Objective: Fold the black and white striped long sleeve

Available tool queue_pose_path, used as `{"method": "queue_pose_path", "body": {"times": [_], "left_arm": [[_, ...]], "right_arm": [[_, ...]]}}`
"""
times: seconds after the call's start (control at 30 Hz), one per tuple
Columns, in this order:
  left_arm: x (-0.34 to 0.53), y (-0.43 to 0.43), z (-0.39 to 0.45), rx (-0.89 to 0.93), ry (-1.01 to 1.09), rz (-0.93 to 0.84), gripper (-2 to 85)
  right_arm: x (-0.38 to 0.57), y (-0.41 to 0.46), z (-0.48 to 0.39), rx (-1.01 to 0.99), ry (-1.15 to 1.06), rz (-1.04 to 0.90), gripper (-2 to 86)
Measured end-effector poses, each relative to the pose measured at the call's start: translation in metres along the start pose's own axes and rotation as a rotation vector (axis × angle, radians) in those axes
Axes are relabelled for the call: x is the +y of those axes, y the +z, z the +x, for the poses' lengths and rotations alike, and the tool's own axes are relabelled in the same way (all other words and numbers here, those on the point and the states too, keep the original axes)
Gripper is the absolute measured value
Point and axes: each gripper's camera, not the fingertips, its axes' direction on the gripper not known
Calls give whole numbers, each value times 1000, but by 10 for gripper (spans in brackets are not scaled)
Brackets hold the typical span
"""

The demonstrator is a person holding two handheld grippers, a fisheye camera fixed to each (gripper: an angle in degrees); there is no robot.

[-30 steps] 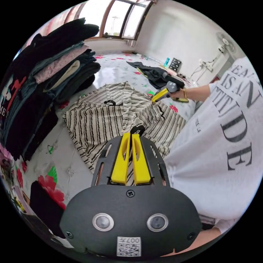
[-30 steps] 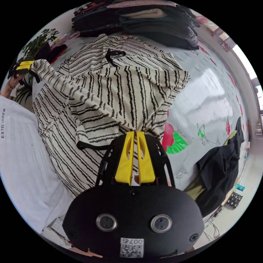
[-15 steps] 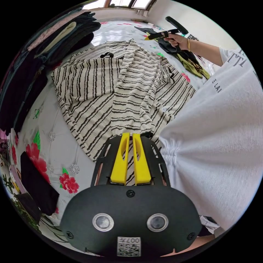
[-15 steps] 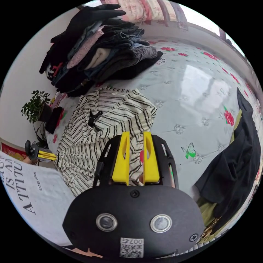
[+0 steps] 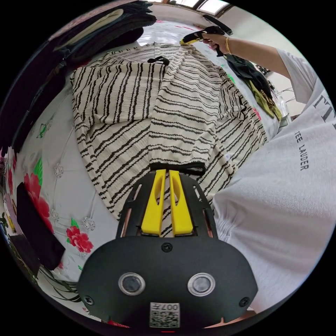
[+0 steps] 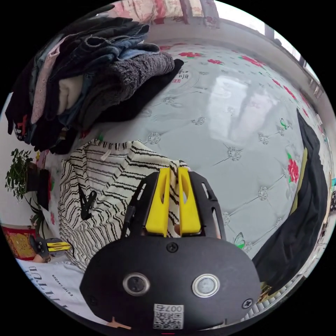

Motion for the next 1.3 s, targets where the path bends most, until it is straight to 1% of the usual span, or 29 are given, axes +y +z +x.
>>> {"method": "queue_pose_path", "body": {"times": [0.07,0.2,0.3,0.43,0.5,0.7,0.77,0.87,0.93,0.97,1.0,1.03,1.1,1.17,1.2,1.3], "left_arm": [[-5,0,1,-13,-9,3,-8],[-10,-6,-3,14,-72,52,-9],[-9,-10,-8,44,-152,95,-9],[4,-19,-12,73,-288,166,-6],[14,-23,-11,79,-353,192,-1],[68,-34,7,20,-566,221,40],[86,-33,16,16,-619,206,54],[110,-27,35,-7,-674,137,73],[116,-19,51,-63,-680,36,89],[116,-16,55,-77,-676,15,93],[115,-11,61,-94,-670,-25,101],[112,-5,65,-93,-672,-52,108],[104,7,67,-84,-679,-111,109],[93,24,69,-84,-661,-198,97],[85,35,71,-88,-636,-252,75],[68,40,78,-176,-570,-276,13]], "right_arm": [[7,-6,6,19,17,45,34],[45,-38,29,-72,76,179,50],[91,-52,36,-113,83,201,58],[157,-59,36,-101,80,163,64],[201,-61,38,-136,103,110,67],[313,-70,35,-192,171,13,79],[344,-70,32,-208,180,-26,83],[391,-69,23,-183,179,-79,87],[412,-65,16,-161,165,-117,87],[422,-61,9,-148,147,-138,87],[429,-56,2,-132,126,-150,85],[431,-57,-2,-113,110,-116,84],[429,-53,-17,-9,56,-131,75],[423,-50,-26,63,17,-174,62],[420,-49,-31,68,-23,-187,51],[417,-48,-33,20,-63,-224,15]]}}
